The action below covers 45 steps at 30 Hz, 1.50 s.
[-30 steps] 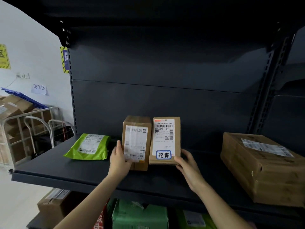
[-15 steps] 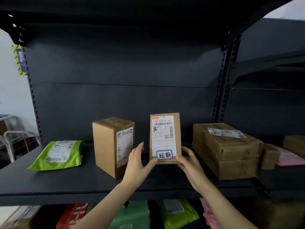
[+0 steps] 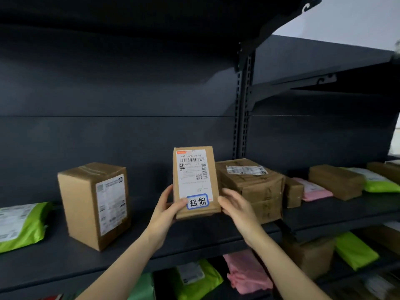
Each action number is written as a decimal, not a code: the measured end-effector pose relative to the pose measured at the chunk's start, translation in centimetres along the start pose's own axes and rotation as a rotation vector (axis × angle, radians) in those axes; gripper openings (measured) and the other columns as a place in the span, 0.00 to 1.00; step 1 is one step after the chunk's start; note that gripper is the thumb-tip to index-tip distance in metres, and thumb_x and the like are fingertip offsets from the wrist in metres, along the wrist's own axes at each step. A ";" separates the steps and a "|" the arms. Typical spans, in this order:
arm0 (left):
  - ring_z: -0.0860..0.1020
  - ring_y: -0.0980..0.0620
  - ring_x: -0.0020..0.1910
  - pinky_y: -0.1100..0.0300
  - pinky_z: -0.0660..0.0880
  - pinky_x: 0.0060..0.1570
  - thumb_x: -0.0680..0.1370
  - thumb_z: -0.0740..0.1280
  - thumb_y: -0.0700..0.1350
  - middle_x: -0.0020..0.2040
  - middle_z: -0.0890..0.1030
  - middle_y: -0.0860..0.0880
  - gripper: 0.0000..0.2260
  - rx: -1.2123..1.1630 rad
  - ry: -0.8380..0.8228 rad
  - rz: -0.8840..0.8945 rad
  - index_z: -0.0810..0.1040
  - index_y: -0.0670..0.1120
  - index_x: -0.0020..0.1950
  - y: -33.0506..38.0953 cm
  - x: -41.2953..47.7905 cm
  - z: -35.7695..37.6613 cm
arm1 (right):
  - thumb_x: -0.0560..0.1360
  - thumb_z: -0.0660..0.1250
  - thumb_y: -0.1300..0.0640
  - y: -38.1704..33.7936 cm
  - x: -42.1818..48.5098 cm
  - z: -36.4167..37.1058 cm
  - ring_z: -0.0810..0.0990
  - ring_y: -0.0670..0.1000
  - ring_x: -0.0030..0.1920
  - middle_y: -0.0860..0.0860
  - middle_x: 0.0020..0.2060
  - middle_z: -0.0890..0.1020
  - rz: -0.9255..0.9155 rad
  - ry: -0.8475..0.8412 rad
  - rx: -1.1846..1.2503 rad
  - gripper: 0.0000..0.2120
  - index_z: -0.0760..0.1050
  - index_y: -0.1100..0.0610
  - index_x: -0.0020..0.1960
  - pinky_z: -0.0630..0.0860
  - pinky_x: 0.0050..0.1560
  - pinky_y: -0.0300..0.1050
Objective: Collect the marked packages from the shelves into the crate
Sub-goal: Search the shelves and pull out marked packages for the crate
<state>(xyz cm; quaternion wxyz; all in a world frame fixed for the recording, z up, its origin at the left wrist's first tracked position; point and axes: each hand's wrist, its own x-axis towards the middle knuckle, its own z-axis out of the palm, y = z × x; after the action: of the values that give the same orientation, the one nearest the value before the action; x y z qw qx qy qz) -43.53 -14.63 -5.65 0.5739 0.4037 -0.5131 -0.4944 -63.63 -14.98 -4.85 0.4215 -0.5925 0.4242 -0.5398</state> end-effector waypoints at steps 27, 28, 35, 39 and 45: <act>0.83 0.46 0.49 0.52 0.77 0.44 0.75 0.67 0.49 0.49 0.85 0.46 0.18 -0.029 0.499 -0.099 0.74 0.48 0.64 -2.9 1.9 5.9 | 0.76 0.65 0.52 2.9 6.7 -13.8 0.74 0.46 0.52 0.40 0.46 0.75 -0.063 0.153 -0.159 0.19 0.68 0.55 0.64 0.70 0.56 0.43; 0.83 0.46 0.48 0.53 0.77 0.42 0.75 0.67 0.49 0.49 0.85 0.46 0.17 -0.032 0.502 -0.092 0.74 0.48 0.63 -2.8 1.7 5.7 | 0.75 0.66 0.52 3.0 6.5 -13.7 0.74 0.46 0.52 0.39 0.45 0.74 -0.067 0.155 -0.145 0.18 0.69 0.55 0.63 0.70 0.56 0.44; 0.81 0.45 0.52 0.52 0.76 0.47 0.75 0.67 0.49 0.52 0.83 0.46 0.17 0.006 0.533 -0.056 0.73 0.50 0.64 -1.3 0.0 3.4 | 0.75 0.66 0.53 2.9 5.9 -10.6 0.73 0.45 0.52 0.42 0.48 0.75 -0.086 0.131 -0.099 0.18 0.68 0.54 0.63 0.70 0.54 0.43; 0.80 0.46 0.53 0.53 0.75 0.47 0.75 0.68 0.48 0.53 0.82 0.46 0.18 0.029 0.582 -0.013 0.72 0.50 0.64 0.1 -1.1 1.6 | 0.75 0.66 0.52 2.5 5.9 -8.0 0.75 0.47 0.51 0.45 0.49 0.76 -0.079 0.112 -0.106 0.17 0.69 0.55 0.62 0.70 0.53 0.43; 0.80 0.48 0.53 0.51 0.75 0.54 0.75 0.68 0.49 0.53 0.82 0.48 0.14 0.052 0.615 0.082 0.74 0.55 0.60 2.3 -2.6 -0.4 | 0.75 0.65 0.51 1.7 5.9 -5.0 0.76 0.53 0.55 0.52 0.52 0.77 -0.048 0.095 -0.167 0.19 0.69 0.58 0.62 0.71 0.54 0.45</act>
<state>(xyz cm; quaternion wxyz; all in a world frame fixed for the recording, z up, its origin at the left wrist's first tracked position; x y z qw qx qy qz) -42.79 -11.67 -3.96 0.7110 0.5278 -0.3438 -0.3125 -68.32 -21.33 -4.50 0.3371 -0.6090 0.4730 -0.5401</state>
